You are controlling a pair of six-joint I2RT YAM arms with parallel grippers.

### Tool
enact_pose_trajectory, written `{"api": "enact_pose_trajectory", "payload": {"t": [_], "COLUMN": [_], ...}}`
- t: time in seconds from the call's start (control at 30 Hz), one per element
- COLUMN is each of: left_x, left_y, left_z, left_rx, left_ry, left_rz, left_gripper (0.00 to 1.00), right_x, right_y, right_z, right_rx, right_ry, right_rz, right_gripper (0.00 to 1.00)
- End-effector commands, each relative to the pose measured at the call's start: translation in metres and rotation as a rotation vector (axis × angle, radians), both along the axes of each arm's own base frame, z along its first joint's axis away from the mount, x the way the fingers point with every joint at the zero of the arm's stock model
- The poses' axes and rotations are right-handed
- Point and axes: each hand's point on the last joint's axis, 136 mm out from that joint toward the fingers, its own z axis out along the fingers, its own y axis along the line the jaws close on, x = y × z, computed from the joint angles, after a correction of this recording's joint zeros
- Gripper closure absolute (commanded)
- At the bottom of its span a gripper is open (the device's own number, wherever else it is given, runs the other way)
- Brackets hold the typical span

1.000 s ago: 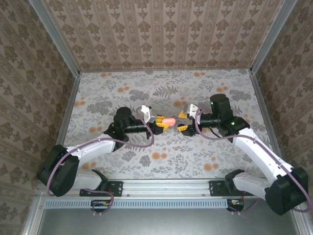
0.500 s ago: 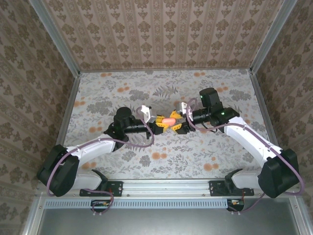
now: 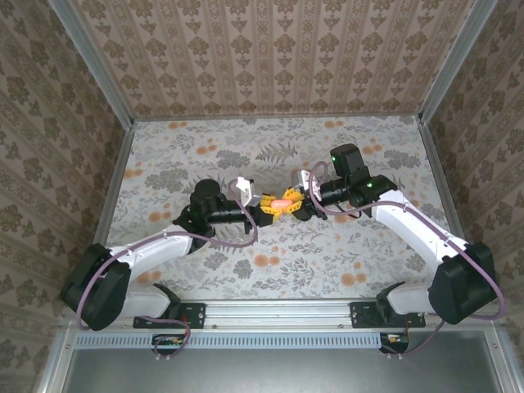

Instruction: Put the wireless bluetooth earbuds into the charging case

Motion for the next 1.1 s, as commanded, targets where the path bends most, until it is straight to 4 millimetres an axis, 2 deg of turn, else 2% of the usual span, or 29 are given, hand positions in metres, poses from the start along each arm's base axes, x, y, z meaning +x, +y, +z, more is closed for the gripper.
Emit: {"api": "enact_pose_trajectory", "payload": {"t": [0.0,0.1,0.3,0.37,0.67,0.7,0.87,0.9,1.07], "left_x": [0.001,0.001,0.002,0.002,0.006,0.007,0.020,0.026,0.041], "left_y": [0.001,0.001,0.002,0.002,0.009,0.011,0.018,0.021,0.025], "left_z": [0.017,0.017,0.017,0.015,0.002,-0.002,-0.026,-0.032,-0.057], "left_rx": [-0.033,-0.030,-0.029,-0.027,-0.005,0.002,0.051,0.064,0.131], "left_ry": [-0.051,-0.053,-0.058,-0.058,-0.065,-0.058,-0.020,-0.008,0.044], "left_rz": [0.013,0.013,0.022,0.026,0.088,0.106,0.211,0.250,0.344], "left_gripper": [0.85,0.85,0.84,0.80,0.37,0.35,0.31,0.30,0.28], "right_x": [-0.008,-0.007,-0.006,-0.005,0.000,0.000,0.004,0.007,0.015], "right_y": [0.004,0.004,0.005,0.004,-0.017,-0.020,-0.043,-0.048,-0.081], "right_z": [0.005,0.005,0.003,0.002,-0.007,-0.010,-0.025,-0.037,-0.071], "right_rx": [0.013,0.011,0.004,-0.005,-0.078,-0.095,-0.187,-0.217,-0.382], "right_ry": [0.013,0.014,0.012,0.011,0.064,0.071,0.110,0.151,0.257], "right_rz": [0.054,0.059,0.062,0.056,0.016,0.007,-0.056,-0.069,-0.162], "right_gripper": [0.78,0.84,0.85,0.85,0.86,0.86,0.86,0.85,0.85]}}
